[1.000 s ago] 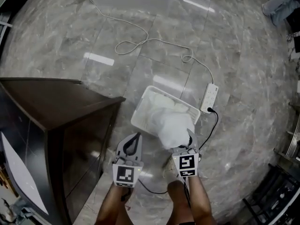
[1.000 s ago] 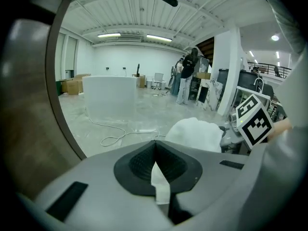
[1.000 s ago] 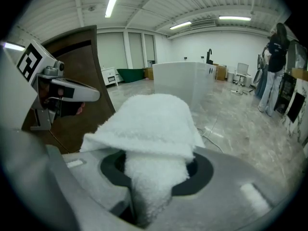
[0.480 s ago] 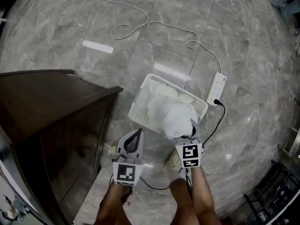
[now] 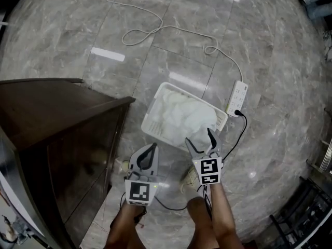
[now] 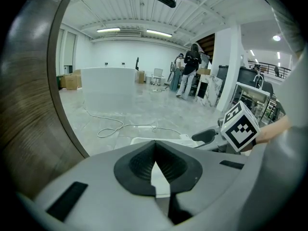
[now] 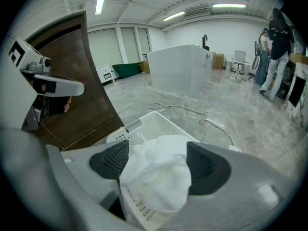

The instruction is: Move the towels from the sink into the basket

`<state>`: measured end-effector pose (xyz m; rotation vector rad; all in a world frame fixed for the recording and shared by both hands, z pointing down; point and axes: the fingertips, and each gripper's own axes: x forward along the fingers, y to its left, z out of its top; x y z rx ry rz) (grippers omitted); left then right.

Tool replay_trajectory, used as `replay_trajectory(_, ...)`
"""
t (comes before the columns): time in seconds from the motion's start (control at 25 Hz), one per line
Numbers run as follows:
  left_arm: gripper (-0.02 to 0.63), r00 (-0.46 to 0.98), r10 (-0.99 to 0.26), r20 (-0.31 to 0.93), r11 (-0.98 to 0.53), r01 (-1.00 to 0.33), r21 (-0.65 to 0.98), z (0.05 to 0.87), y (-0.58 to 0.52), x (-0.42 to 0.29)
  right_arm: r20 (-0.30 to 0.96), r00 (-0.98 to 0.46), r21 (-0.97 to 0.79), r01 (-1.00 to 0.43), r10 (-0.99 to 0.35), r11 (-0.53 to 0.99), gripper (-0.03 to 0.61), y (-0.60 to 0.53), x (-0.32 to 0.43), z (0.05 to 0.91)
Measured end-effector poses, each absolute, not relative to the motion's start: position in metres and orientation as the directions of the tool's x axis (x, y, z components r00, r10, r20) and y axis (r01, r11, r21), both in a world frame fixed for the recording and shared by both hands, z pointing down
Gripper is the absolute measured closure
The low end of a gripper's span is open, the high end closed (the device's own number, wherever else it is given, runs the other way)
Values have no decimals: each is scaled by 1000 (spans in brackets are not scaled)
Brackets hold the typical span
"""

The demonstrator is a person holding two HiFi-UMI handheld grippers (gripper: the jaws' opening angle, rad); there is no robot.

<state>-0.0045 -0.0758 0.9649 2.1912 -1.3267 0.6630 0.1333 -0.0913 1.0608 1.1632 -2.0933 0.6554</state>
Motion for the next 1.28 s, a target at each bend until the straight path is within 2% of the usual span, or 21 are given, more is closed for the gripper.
replay_trajectory(0.12, 604, 438, -667, 602, -483, -870, 98, 956, -76, -2, 732, -395, -111, -873, -556, 475, 206, -92, 136, 1046)
replay_trajectory(0.32, 604, 450, -677, 583, -504, -860, 79, 915, -81, 5, 714, -413, -124, -869, -565, 479, 206, -92, 137, 1003)
replay_trajectory(0.72, 604, 465, -720, 515, -535, -845, 15, 765, -100, 17, 626, -427, -99, -874, -653, 477, 214, -108, 143, 832)
replay_trajectory(1.28, 604, 460, -805, 375, -507, -861, -34, 520, -87, 16, 479, -434, -22, -875, -763, 483, 318, -95, 135, 571)
